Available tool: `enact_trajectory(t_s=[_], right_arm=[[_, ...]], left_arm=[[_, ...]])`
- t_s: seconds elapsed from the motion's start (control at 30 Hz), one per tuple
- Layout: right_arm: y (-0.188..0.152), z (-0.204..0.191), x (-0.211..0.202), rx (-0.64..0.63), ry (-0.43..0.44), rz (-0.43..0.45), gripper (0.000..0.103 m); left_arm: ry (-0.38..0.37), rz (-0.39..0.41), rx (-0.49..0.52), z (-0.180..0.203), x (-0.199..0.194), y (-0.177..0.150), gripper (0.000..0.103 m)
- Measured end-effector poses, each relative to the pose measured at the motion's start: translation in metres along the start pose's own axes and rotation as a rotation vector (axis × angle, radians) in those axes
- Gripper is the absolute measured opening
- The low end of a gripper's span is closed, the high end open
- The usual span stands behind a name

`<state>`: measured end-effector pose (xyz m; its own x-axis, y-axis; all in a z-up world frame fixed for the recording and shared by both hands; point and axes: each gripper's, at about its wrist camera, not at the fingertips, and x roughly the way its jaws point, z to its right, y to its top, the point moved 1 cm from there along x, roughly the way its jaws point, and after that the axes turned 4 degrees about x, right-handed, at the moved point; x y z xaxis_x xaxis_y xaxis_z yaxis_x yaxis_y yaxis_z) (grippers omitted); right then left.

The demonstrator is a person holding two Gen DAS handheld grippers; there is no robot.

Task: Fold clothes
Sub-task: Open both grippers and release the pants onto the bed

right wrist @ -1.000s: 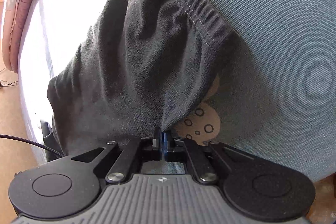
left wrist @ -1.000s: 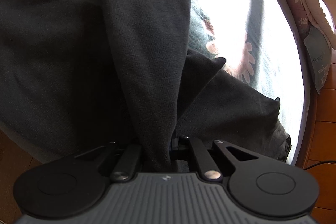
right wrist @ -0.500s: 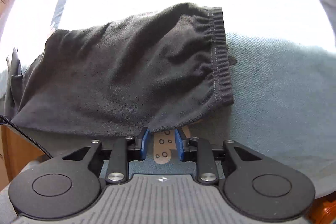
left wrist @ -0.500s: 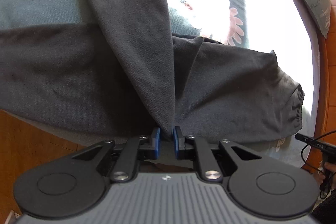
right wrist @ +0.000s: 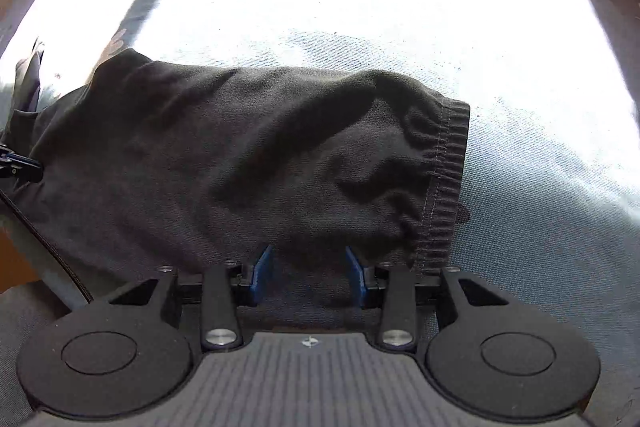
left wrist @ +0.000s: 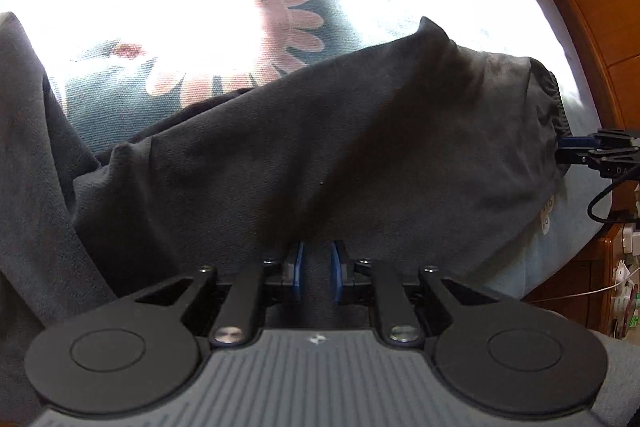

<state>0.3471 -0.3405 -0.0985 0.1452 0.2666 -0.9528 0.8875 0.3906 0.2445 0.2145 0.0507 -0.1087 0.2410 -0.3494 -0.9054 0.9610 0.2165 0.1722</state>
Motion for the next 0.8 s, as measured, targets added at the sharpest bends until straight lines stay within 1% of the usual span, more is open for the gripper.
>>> enact_trajectory(t_s=[0.07, 0.13, 0.2, 0.3, 0.37, 0.43, 0.47, 0.53, 0.6, 0.67, 0.8], right_arm=[[0.014, -0.007, -0.004, -0.039, 0.026, 0.029, 0.044], [0.029, -0.018, -0.004, -0.093, 0.060, 0.065, 0.044], [0.047, -0.032, -0.001, -0.162, 0.103, 0.106, 0.044], [0.083, -0.062, 0.004, -0.263, 0.215, 0.152, 0.044], [0.109, -0.079, 0.013, -0.283, 0.321, 0.158, 0.045], [0.133, -0.088, 0.025, -0.269, 0.389, 0.160, 0.046], [0.144, -0.092, 0.032, -0.264, 0.402, 0.144, 0.046], [0.162, -0.101, 0.047, -0.268, 0.376, 0.132, 0.046], [0.171, -0.108, 0.061, -0.268, 0.371, 0.091, 0.046], [0.171, -0.117, 0.071, -0.304, 0.391, 0.025, 0.046], [0.150, -0.133, 0.076, -0.440, 0.351, -0.073, 0.046]], left_arm=[[-0.010, -0.008, -0.050, -0.004, -0.007, -0.002, 0.014], [0.002, 0.021, -0.036, -0.004, -0.016, 0.006, 0.014], [-0.008, 0.067, -0.033, -0.006, -0.024, 0.021, 0.014], [-0.067, 0.156, -0.079, -0.018, -0.036, 0.044, 0.016], [-0.112, 0.209, -0.112, -0.027, -0.035, 0.063, 0.017], [-0.128, 0.246, -0.124, -0.034, -0.027, 0.081, 0.017], [-0.131, 0.252, -0.124, -0.036, -0.021, 0.089, 0.017], [-0.134, 0.237, -0.120, -0.039, -0.009, 0.100, 0.017], [-0.131, 0.204, -0.084, -0.036, 0.001, 0.105, 0.017], [-0.115, 0.171, -0.025, -0.030, 0.004, 0.102, 0.017], [-0.054, 0.097, 0.082, -0.020, 0.005, 0.086, 0.017]])
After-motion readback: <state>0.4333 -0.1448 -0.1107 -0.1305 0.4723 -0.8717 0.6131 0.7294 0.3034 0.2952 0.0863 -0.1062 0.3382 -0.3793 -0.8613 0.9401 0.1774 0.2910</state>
